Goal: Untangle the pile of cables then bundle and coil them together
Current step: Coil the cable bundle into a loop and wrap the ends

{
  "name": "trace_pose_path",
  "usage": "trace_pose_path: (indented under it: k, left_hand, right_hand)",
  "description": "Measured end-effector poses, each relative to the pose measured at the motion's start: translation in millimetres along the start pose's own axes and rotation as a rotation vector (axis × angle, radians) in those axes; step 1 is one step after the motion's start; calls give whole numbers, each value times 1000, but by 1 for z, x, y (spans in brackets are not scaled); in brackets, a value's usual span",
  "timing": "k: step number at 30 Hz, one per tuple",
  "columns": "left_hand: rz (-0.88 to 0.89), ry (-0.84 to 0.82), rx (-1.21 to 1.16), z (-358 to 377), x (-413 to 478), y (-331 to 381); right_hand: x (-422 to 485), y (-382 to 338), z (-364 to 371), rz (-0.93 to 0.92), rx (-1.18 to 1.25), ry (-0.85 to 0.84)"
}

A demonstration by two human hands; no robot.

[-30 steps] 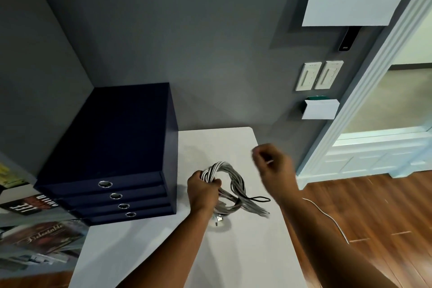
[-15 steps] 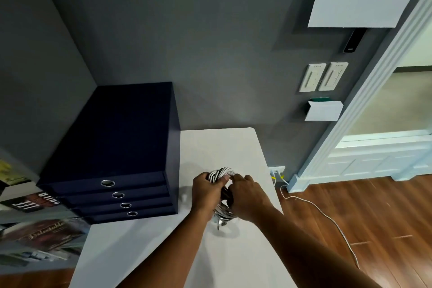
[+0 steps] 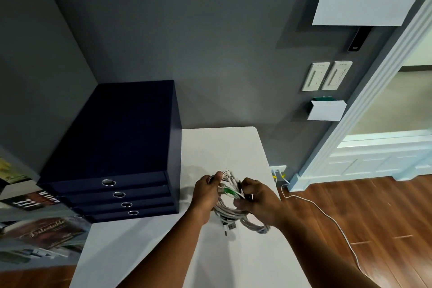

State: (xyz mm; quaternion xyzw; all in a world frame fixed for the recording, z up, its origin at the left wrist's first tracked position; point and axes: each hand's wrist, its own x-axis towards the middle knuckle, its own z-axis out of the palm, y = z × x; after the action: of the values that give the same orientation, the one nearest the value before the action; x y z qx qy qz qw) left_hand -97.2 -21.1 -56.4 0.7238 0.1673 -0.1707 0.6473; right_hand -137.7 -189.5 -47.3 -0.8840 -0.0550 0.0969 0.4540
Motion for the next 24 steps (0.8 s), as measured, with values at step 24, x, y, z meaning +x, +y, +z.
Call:
trace_pose_path:
  k: [24]
  left_hand:
    - [217, -366, 72, 22, -21, 24]
  right_hand:
    - [-1, -29, -31, -64, 695, 93]
